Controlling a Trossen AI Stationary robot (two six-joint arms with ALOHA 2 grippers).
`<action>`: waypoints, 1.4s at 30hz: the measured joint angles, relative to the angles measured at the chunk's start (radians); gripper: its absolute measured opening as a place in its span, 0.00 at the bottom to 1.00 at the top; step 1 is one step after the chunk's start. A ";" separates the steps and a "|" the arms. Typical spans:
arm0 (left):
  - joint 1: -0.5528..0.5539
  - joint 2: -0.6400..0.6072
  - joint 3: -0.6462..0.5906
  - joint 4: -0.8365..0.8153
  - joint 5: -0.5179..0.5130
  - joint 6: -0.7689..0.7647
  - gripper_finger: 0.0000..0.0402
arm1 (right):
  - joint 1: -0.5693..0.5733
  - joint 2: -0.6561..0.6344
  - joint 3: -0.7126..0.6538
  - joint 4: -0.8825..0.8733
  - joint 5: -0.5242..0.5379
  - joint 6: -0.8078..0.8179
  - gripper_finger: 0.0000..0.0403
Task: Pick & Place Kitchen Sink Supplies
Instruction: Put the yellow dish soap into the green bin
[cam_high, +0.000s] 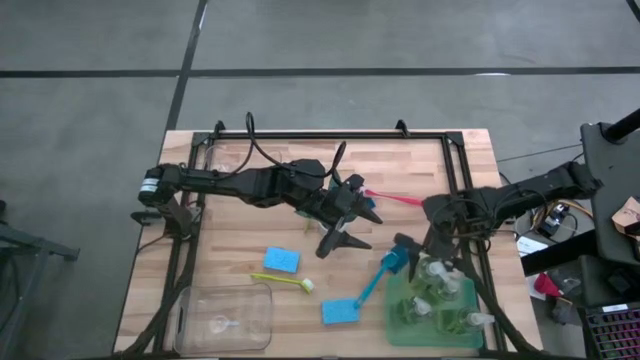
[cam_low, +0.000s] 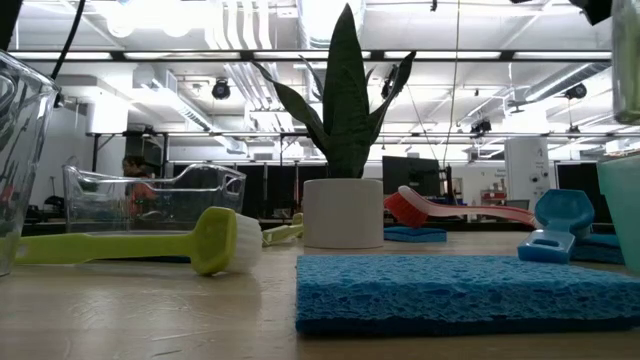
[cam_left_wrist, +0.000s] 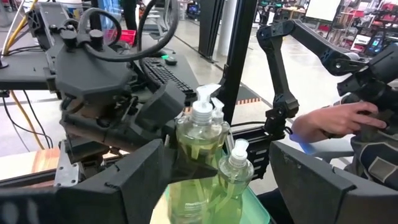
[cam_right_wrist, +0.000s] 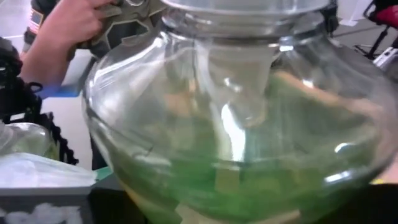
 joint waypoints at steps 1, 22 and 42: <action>0.000 0.000 0.000 0.000 0.000 0.003 0.71 | -0.009 -0.003 0.000 0.000 0.000 -0.002 0.49; -0.002 0.000 0.000 -0.002 0.004 0.007 0.71 | -0.122 0.049 -0.031 0.070 -0.265 -0.084 0.48; -0.016 0.000 0.000 -0.011 0.011 0.006 0.71 | -0.121 0.220 -0.031 0.078 -0.339 -0.179 0.49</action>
